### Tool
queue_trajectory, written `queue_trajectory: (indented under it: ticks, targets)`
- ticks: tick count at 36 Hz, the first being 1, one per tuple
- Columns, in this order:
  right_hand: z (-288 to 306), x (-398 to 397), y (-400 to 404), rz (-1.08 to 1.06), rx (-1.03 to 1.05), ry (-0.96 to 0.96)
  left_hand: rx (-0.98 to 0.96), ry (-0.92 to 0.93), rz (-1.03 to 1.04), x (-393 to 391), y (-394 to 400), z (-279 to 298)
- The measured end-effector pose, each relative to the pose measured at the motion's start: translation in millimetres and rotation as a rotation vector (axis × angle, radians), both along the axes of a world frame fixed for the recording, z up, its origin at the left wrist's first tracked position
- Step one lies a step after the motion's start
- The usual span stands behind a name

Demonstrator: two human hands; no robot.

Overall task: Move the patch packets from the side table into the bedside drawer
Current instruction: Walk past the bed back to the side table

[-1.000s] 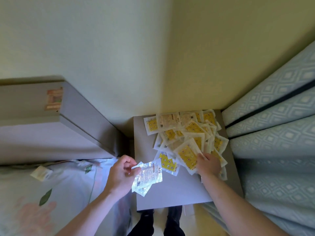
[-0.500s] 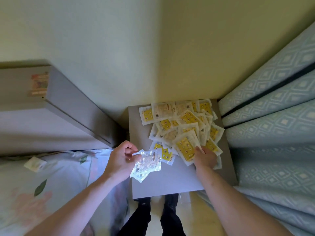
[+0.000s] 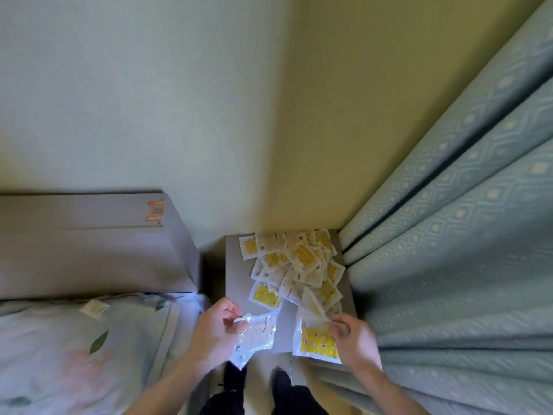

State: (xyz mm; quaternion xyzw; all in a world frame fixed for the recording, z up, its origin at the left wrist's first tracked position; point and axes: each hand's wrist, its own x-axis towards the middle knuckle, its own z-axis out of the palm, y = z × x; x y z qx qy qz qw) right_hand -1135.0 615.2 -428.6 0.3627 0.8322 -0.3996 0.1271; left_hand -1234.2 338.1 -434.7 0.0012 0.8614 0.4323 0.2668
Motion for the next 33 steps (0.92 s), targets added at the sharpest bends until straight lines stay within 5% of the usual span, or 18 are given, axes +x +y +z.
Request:
queue_trajectory:
  ticks: [19, 33]
  targets:
    - [44.6, 74.4, -21.6, 0.696, 0.002, 0.187, -0.08, 0.117, 0.6, 237.2, -16.7, 68.8]
    - [75.1, 194.1, -167.9, 1.256, -0.164, 0.272, -0.149, 0.244, 1.196, 502.8, -84.7, 104.5]
